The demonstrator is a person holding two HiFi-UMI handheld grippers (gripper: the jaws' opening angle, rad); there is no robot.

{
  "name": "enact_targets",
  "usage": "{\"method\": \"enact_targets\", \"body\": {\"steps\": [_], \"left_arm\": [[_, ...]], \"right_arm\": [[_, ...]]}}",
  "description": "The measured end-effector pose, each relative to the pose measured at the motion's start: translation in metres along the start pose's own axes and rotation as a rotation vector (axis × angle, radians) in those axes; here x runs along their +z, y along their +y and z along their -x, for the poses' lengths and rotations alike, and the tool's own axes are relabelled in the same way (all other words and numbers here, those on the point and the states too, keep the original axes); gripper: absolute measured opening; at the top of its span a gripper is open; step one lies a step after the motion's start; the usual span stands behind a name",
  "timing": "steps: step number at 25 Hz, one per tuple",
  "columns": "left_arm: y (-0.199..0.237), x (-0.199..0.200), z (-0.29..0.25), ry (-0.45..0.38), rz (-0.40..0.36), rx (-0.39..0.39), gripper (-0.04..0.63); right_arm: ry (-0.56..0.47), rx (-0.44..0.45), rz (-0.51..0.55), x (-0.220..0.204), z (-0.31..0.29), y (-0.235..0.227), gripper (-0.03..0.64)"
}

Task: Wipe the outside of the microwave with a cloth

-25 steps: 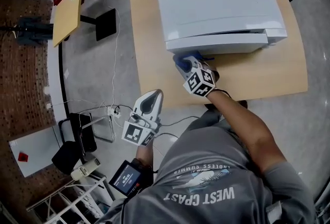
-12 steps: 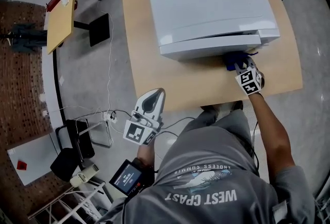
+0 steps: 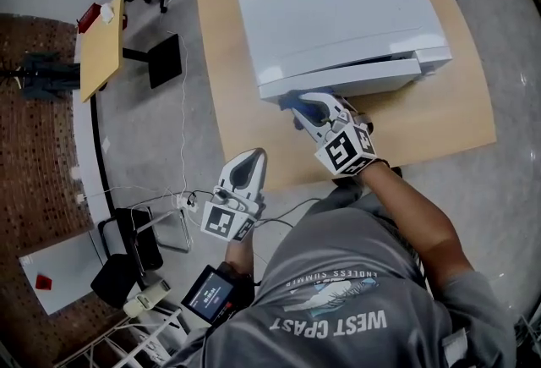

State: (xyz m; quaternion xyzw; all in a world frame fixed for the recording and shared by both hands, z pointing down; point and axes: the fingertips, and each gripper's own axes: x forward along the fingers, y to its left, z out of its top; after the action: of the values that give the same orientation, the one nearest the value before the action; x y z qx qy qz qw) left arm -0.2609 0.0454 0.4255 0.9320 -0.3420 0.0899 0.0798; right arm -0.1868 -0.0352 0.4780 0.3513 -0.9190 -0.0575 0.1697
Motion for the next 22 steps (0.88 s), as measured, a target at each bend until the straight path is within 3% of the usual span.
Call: {"method": "enact_targets", "body": {"steps": [3,5,7,12,14,17,22], "left_arm": [[0.001,0.004,-0.001,-0.014,-0.002,-0.003,0.023],[0.002,0.006,-0.002,-0.022,-0.002,-0.008,0.023],[0.004,0.006,-0.007,-0.03,0.002,-0.014,0.023],[-0.004,0.011,-0.026,-0.03,0.001,-0.047,0.023],[-0.008,0.012,-0.037,-0.02,-0.005,-0.059,0.023],[-0.015,0.012,-0.058,0.007,-0.006,-0.067,0.023],[-0.035,0.018,-0.092,0.041,-0.016,-0.081,0.023]], "right_arm": [[-0.029,0.001,-0.039,0.017,0.009,-0.007,0.054],[-0.055,-0.082,-0.1,0.013,0.039,-0.033,0.054],[-0.071,-0.229,-0.143,0.005,0.082,-0.077,0.054],[0.051,-0.667,-0.2,-0.05,0.213,-0.194,0.054],[0.094,-0.784,-0.219,-0.08,0.254,-0.224,0.054],[0.117,-0.798,-0.302,-0.121,0.276,-0.227,0.054],[0.134,-0.637,-0.784,-0.227,0.248,-0.155,0.054]]}}
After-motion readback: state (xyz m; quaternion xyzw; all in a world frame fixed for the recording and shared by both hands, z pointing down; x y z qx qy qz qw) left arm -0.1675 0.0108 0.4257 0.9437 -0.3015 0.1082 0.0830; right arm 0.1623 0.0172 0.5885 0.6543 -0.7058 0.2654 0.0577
